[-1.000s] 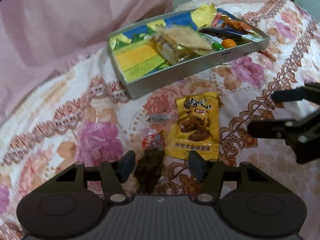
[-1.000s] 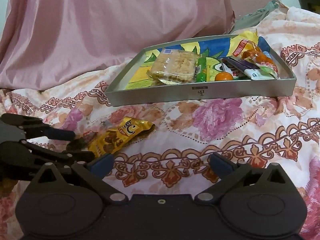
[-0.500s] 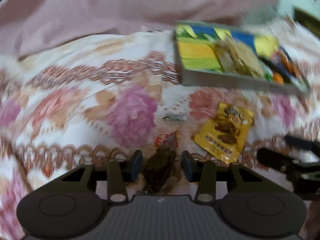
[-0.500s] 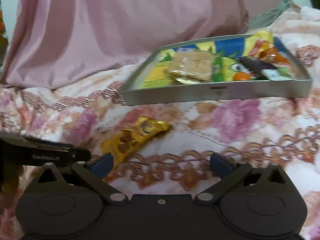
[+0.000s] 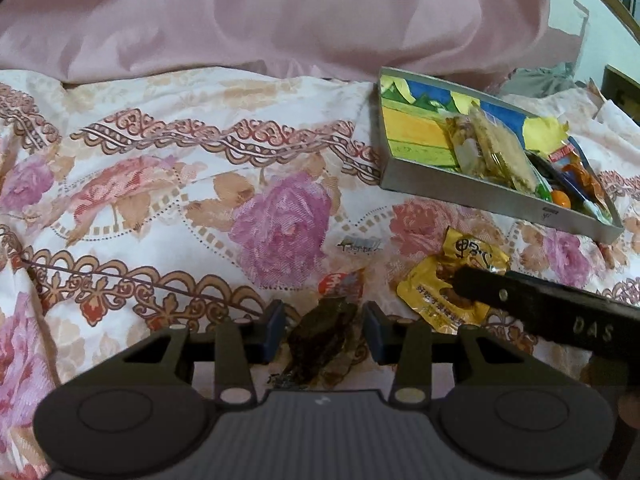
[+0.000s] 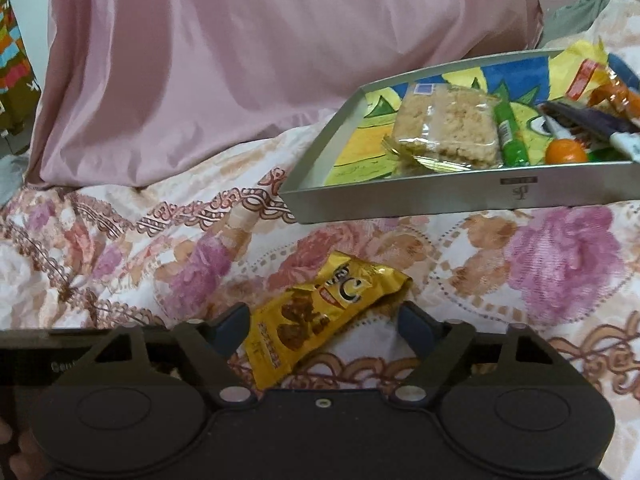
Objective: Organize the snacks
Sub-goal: 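Grasp the dark candy stick with the left gripper while the right grasps the yellow snack bag, then lift and carry the candy stick with the left gripper while the right carries the yellow bag over the tray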
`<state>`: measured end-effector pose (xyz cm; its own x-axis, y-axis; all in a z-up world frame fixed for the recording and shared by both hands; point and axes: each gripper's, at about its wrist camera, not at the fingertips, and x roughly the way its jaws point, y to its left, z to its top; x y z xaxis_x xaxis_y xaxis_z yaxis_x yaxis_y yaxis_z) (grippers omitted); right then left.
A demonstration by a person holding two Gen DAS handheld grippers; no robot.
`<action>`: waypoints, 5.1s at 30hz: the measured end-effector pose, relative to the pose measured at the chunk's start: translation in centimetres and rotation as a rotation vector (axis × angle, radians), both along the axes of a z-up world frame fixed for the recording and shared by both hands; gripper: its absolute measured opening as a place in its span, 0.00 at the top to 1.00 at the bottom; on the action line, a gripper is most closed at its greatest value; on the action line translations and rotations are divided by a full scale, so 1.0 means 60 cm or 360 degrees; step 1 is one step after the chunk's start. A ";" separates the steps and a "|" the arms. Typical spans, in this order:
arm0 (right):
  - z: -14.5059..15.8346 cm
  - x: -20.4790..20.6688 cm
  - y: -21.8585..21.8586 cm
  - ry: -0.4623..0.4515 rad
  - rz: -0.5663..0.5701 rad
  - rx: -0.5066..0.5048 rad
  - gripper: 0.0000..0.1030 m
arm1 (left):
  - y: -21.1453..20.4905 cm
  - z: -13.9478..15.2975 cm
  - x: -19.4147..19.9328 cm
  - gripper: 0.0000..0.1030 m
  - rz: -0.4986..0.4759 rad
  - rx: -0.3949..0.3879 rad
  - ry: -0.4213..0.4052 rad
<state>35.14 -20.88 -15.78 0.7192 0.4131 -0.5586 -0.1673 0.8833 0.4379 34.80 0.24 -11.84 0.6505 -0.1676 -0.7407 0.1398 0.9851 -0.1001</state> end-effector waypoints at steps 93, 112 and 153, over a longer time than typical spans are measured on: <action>0.069 -0.138 -0.030 0.0059 0.0098 -0.0440 0.76 | -0.144 0.029 -0.115 0.57 -0.0046 0.0394 0.0077; 0.098 -0.137 -0.052 -0.0141 -0.0020 -0.0353 0.77 | -0.148 0.054 -0.081 0.57 0.0044 0.0258 -0.0053; 0.073 0.047 -0.196 -0.0476 -0.0483 -0.0022 0.76 | -0.245 0.076 0.219 0.57 0.0220 0.0102 -0.0346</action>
<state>37.96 -32.63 -11.39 0.9384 0.1515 -0.3106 -0.0165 0.9175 0.3975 47.92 -14.47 -7.27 0.8090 -0.0232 -0.5873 0.0146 0.9997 -0.0195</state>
